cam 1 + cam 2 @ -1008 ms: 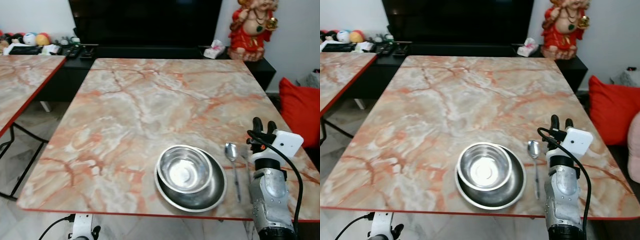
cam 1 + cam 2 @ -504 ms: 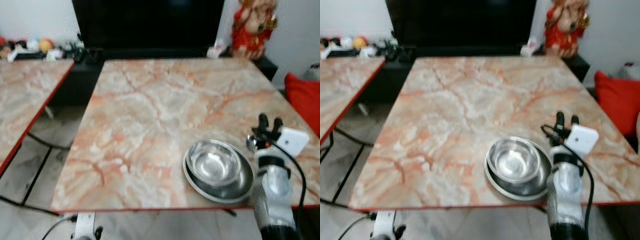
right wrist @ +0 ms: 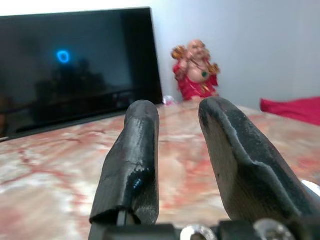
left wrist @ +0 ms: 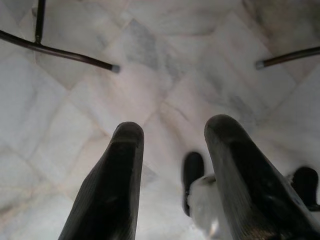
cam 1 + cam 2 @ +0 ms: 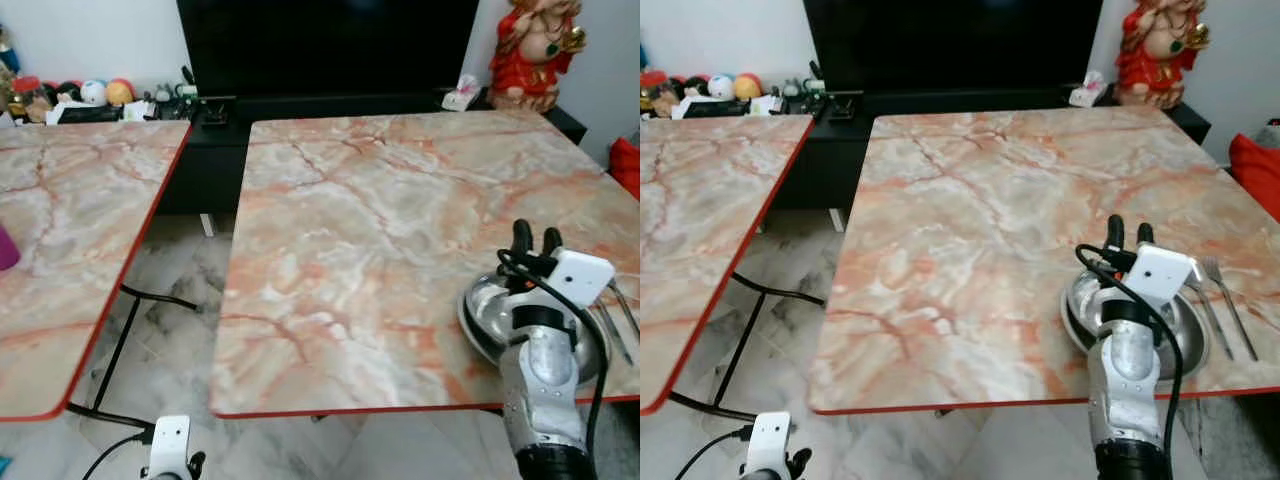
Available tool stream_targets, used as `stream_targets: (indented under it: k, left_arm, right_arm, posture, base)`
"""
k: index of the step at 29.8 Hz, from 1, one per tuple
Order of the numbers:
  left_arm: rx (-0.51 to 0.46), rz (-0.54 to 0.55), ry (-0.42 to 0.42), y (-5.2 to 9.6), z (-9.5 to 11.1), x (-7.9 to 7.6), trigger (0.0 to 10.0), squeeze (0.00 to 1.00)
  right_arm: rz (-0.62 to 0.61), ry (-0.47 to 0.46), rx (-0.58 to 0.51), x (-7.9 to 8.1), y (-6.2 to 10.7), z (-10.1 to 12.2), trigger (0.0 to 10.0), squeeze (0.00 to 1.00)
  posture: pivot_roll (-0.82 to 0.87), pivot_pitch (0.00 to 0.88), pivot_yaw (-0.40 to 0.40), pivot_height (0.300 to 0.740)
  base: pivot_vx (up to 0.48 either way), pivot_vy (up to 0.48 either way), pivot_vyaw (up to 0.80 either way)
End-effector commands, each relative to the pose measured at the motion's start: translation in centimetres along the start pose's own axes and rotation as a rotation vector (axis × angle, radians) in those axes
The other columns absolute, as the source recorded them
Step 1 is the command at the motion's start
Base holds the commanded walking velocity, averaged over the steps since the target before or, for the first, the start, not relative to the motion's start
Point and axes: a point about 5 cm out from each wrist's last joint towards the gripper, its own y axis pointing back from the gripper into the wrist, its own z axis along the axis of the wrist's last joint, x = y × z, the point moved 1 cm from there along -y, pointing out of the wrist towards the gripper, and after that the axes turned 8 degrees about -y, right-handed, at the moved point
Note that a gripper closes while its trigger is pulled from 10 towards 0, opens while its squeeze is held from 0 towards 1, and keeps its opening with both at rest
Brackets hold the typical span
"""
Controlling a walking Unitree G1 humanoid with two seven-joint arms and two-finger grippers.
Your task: Setting the table
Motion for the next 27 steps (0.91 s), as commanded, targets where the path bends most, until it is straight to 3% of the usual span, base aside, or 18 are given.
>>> stream_targets:
  k: [1,12,18,27]
  left_arm:
    - [0.029,0.015,0.003,0.2,-1.0,0.6,10.0,0.0]
    - [0.035,0.018,0.003,0.3,-1.2,0.8,10.0,0.0]
    - [0.042,0.017,0.003,0.4,-1.5,0.8,10.0,0.0]
    - [0.049,0.016,0.005,0.4,-1.7,0.8,10.0,0.0]
  right_arm:
    - [0.035,-0.021,-0.004,1.4,-0.1,0.0,10.0,0.0]
    - [0.044,-0.021,0.001,1.7,0.0,0.0,10.0,0.0]
    - [0.068,-0.001,-0.002,2.2,0.0,0.0,10.0,0.0]
    - [0.077,0.0,-0.001,2.4,0.0,-0.1,10.0,0.0]
  posture:
    - [0.02,0.0,-0.016,0.74]
    - [0.02,0.0,-0.014,0.74]
    - [0.02,0.0,-0.014,0.74]
    - [0.03,0.0,-0.015,0.74]
  base:
    - [0.0,0.431,0.0]
    - [0.0,0.41,0.0]
    - [0.0,0.0,0.0]
    - [0.0,0.24,0.57]
